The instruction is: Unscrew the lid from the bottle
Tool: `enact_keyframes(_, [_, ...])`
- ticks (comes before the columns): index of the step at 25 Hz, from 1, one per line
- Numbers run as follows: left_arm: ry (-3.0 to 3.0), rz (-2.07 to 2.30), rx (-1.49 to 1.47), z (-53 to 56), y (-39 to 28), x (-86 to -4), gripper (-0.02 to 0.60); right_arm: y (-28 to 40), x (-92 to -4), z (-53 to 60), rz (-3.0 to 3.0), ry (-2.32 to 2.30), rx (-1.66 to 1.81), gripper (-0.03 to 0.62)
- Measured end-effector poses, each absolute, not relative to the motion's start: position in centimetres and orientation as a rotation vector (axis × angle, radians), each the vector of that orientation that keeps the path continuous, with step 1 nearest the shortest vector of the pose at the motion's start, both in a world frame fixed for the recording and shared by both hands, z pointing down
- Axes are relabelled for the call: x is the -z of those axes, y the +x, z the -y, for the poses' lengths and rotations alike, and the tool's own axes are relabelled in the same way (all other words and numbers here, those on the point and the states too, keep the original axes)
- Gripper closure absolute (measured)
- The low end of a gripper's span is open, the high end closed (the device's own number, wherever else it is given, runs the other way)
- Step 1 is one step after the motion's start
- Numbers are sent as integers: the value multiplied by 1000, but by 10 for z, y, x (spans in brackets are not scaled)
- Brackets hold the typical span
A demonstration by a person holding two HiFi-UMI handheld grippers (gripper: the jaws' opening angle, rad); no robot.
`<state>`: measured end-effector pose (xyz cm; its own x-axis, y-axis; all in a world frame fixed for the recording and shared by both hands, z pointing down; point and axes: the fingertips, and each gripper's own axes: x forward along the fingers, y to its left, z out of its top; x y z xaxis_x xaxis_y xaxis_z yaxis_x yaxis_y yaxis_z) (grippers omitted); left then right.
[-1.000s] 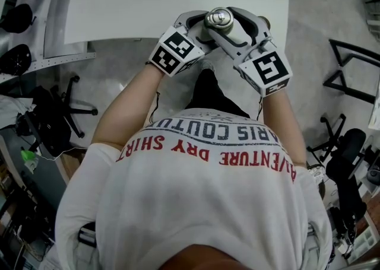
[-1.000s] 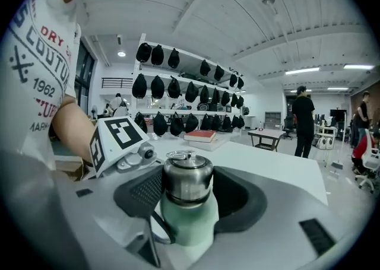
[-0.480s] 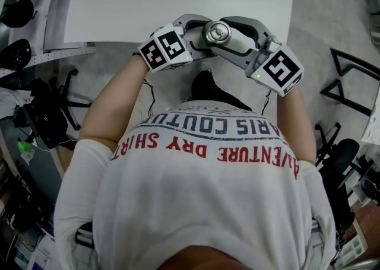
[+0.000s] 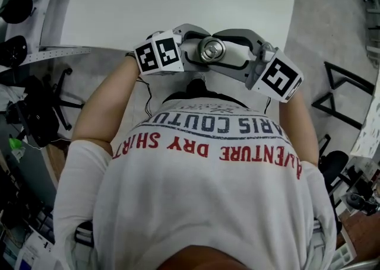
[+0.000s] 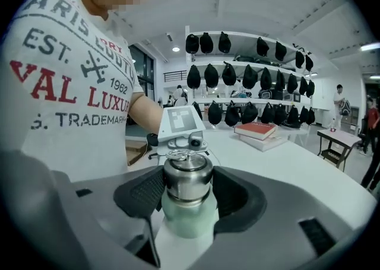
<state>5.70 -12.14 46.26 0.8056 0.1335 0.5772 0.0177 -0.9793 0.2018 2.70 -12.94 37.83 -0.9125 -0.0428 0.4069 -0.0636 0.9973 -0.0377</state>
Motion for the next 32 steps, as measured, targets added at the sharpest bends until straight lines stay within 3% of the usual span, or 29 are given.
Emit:
enact_keyframes(11, [2804, -56, -839, 123, 36, -452, 215, 21, -347, 132, 2821, 229, -195, 338])
enact_keyframes(21, [2802, 156, -500, 117, -4, -361, 221, 38, -280, 124, 2868, 874, -294, 338])
enact_keyframes(23, [2804, 212, -406, 108, -9, -331, 276, 35, -265, 109, 2851, 987, -300, 338])
enact_keyframes(25, [2833, 282, -353, 100, -15, -303, 411, 33, -251, 96, 2838, 1115, -295, 338])
enact_keyframes(26, [2848, 325, -340, 97, -19, -292, 442, 33, -244, 90, 2831, 1184, -286, 338])
enact_keyframes(32, [2866, 412, -181, 62, -47, -246, 527, 19, -225, 50, 2766, 1455, -246, 338])
